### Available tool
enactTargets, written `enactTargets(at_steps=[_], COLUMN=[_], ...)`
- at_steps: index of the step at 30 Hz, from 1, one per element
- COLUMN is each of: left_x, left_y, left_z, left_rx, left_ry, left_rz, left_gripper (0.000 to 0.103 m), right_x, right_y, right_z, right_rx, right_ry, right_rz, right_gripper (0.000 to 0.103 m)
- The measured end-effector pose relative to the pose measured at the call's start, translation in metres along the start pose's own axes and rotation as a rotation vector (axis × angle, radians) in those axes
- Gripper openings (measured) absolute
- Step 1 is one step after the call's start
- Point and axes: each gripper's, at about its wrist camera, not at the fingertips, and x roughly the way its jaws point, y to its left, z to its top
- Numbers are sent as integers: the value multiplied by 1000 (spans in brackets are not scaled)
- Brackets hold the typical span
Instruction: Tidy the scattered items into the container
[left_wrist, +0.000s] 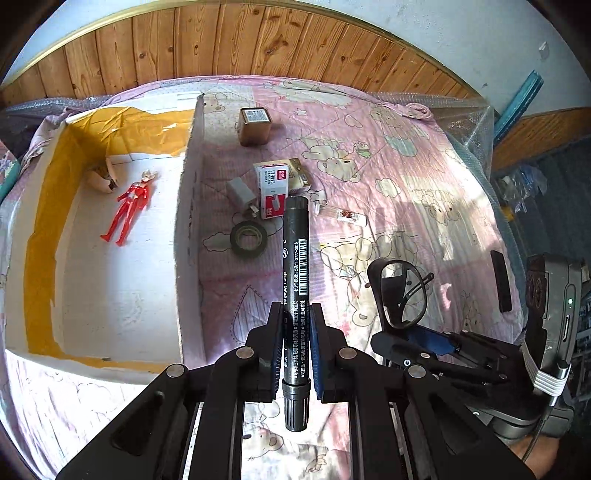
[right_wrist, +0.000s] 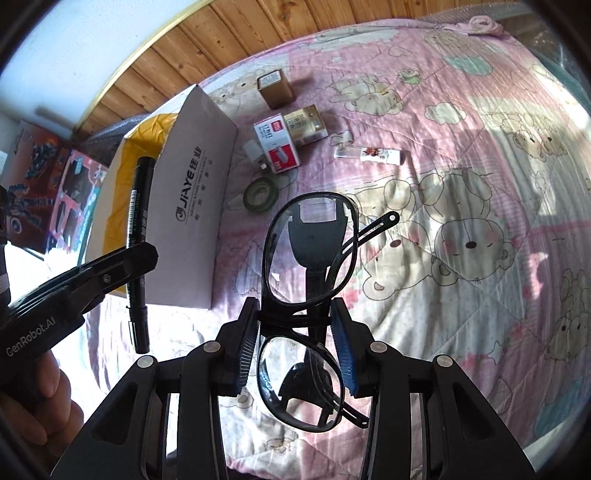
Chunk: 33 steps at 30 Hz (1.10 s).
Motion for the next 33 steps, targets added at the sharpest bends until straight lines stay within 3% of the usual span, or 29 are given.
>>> enactTargets(at_steps=[9, 33], left_x=[-31, -79], left_y=[17, 67], left_z=[-21, -58], left_rx=[-5, -141], left_ry=[-58, -130], left_rz=[96, 134], left_gripper=[14, 14], right_x=[-4, -6], right_y=[42, 129], right_z=[-11, -13], right_rx=[-103, -327], right_ry=[16, 26], right_rz=[14, 47], right_gripper=[41, 41])
